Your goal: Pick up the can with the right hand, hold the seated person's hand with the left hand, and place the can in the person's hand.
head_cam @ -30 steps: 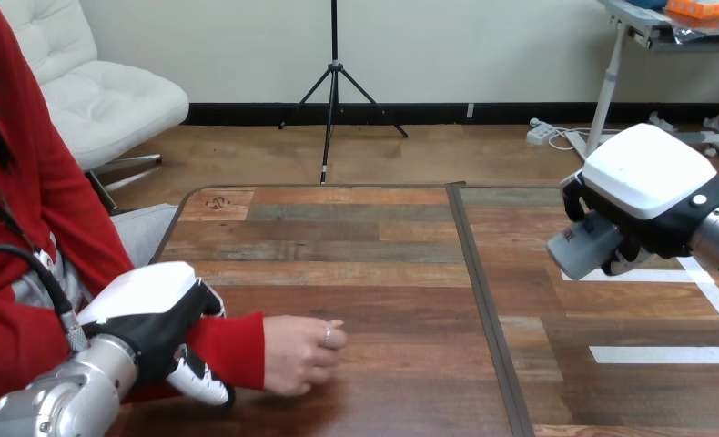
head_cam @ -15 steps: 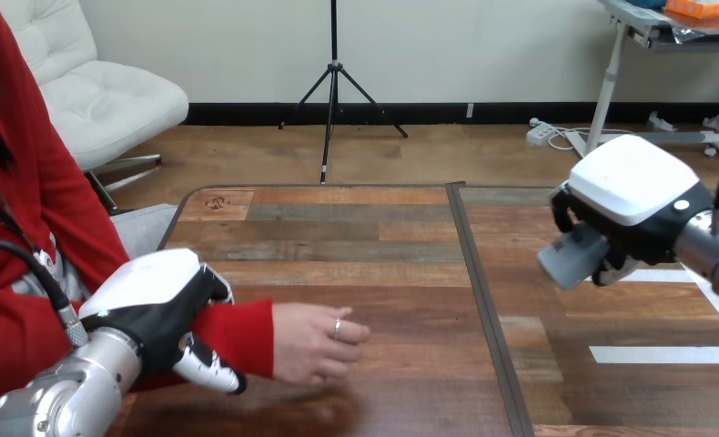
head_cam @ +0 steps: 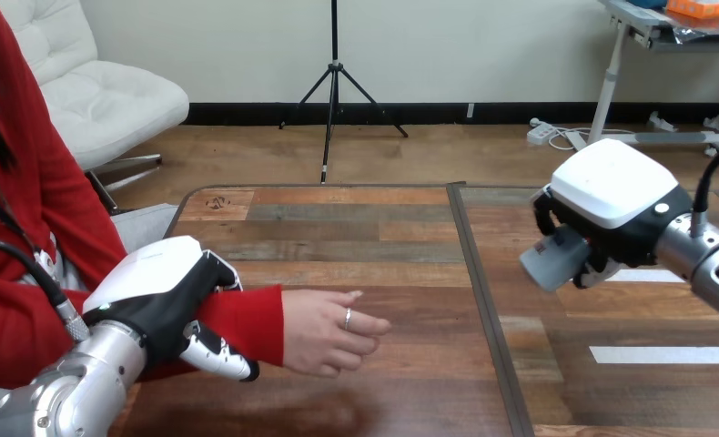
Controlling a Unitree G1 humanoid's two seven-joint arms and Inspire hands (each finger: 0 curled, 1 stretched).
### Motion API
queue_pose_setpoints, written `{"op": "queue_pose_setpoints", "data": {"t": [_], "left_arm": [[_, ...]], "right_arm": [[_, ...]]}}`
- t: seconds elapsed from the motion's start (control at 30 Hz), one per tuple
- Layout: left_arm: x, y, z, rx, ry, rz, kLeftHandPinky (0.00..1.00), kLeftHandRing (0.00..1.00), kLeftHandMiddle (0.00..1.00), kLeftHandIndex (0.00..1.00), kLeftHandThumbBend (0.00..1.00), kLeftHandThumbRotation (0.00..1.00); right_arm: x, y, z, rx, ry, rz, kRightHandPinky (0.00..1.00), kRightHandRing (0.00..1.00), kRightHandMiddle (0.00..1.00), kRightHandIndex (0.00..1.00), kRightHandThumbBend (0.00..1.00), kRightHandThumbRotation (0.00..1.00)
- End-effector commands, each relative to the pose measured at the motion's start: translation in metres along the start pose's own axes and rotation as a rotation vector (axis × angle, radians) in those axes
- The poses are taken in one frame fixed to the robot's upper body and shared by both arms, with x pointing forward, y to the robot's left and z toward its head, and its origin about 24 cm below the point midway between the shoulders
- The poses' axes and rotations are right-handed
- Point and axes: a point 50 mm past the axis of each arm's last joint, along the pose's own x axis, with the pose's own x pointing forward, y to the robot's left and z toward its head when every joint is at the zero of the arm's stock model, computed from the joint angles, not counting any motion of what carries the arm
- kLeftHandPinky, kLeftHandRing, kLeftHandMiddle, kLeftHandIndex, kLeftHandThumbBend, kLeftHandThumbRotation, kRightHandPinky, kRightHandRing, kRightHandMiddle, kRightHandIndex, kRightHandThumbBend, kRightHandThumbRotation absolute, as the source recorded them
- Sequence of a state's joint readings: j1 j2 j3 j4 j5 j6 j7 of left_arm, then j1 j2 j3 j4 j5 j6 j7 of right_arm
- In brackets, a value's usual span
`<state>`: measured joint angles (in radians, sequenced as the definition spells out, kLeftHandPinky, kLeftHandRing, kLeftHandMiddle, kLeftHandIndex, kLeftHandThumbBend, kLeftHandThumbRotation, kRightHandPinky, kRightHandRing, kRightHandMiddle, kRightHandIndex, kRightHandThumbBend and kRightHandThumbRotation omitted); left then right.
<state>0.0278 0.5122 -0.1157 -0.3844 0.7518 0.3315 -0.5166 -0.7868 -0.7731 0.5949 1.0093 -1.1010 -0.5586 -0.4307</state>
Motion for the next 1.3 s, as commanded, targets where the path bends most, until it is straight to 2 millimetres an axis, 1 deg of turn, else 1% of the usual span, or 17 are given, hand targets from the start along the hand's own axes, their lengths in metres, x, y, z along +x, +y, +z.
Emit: {"op": "queue_pose_setpoints", "data": {"t": [0.0, 0.13, 0.43, 0.6, 0.93, 1.27], "left_arm": [[-0.008, 0.061, 0.045, 0.001, -0.212, 0.312, 0.21, 0.28, 0.37, 0.40, 0.73, 0.00], [-0.008, 0.064, 0.049, 0.006, -0.235, 0.337, 0.22, 0.28, 0.37, 0.40, 0.74, 0.00], [-0.006, 0.067, 0.054, -0.027, -0.260, 0.356, 0.22, 0.28, 0.37, 0.40, 0.71, 0.00], [-0.004, 0.068, 0.057, -0.039, -0.282, 0.374, 0.21, 0.28, 0.36, 0.40, 0.72, 0.00], [-0.002, 0.069, 0.062, -0.050, -0.293, 0.369, 0.21, 0.28, 0.36, 0.40, 0.73, 0.00], [0.000, 0.070, 0.068, -0.067, -0.310, 0.370, 0.21, 0.28, 0.36, 0.40, 0.70, 0.00]], "right_arm": [[0.026, -0.049, -0.005, -0.053, 0.005, -0.163, 0.36, 0.42, 0.46, 0.45, 0.68, 0.00], [0.030, -0.054, -0.001, -0.049, -0.017, -0.179, 0.37, 0.42, 0.47, 0.45, 0.68, 0.00], [0.036, -0.061, 0.006, -0.048, -0.042, -0.201, 0.35, 0.41, 0.46, 0.44, 0.65, 0.00], [0.040, -0.065, 0.010, -0.045, -0.057, -0.208, 0.34, 0.40, 0.46, 0.44, 0.64, 0.00], [0.045, -0.073, 0.018, -0.028, -0.086, -0.234, 0.34, 0.40, 0.45, 0.44, 0.63, 0.00], [0.050, -0.084, 0.030, -0.031, -0.135, -0.279, 0.31, 0.38, 0.43, 0.42, 0.61, 0.00]]}}
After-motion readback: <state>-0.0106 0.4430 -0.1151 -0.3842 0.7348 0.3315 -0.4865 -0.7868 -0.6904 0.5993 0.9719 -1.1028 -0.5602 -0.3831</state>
